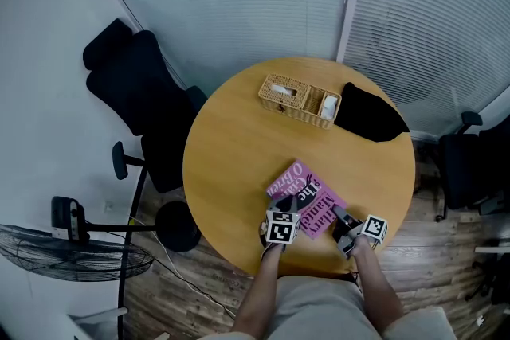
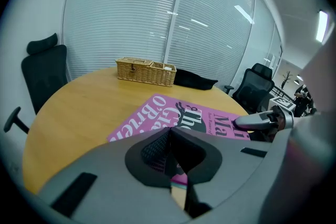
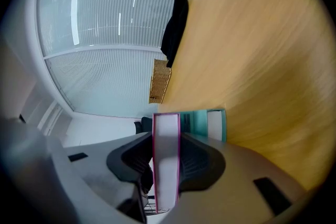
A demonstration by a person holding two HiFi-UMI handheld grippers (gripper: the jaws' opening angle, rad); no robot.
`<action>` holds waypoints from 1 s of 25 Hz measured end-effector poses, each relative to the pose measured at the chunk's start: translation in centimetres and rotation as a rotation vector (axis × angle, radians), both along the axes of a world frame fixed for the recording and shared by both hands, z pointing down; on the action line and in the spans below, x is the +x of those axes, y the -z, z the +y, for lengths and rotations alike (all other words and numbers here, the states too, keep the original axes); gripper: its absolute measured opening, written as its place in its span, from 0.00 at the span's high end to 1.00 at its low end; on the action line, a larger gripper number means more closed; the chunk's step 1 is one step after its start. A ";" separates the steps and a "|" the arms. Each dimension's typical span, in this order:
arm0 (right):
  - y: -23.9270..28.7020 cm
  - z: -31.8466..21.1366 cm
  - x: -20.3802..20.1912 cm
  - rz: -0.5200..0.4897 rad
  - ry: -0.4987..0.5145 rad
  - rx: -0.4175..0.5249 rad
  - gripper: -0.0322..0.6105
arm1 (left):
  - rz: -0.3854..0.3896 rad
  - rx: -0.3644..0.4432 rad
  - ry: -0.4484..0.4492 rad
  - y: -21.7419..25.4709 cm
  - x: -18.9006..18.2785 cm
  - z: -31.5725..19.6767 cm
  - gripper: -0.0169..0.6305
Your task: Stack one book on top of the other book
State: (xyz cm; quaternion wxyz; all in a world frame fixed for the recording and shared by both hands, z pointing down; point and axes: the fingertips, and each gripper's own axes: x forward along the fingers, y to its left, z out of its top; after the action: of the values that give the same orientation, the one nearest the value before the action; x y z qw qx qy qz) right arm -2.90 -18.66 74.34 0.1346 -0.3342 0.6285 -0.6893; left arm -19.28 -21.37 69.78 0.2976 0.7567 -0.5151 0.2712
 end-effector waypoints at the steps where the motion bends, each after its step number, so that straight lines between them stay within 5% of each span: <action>1: 0.0 0.0 0.0 0.001 0.000 0.000 0.71 | -0.002 -0.006 -0.007 -0.2 0.1 0.1 0.93; 16: 0.0 0.3 -0.7 0.022 0.035 -0.046 0.69 | 0.029 -0.044 -0.005 -1.5 -0.2 0.5 0.93; 25: -0.6 0.2 -0.7 0.009 0.045 -0.161 0.64 | 0.032 -0.033 -0.007 -1.6 -0.1 0.4 0.93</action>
State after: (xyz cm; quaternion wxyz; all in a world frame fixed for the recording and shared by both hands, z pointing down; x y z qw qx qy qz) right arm -3.60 -18.45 74.92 0.0887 -0.3327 0.5789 -0.7391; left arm -19.37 -20.92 71.36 0.3173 0.7578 -0.5029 0.2684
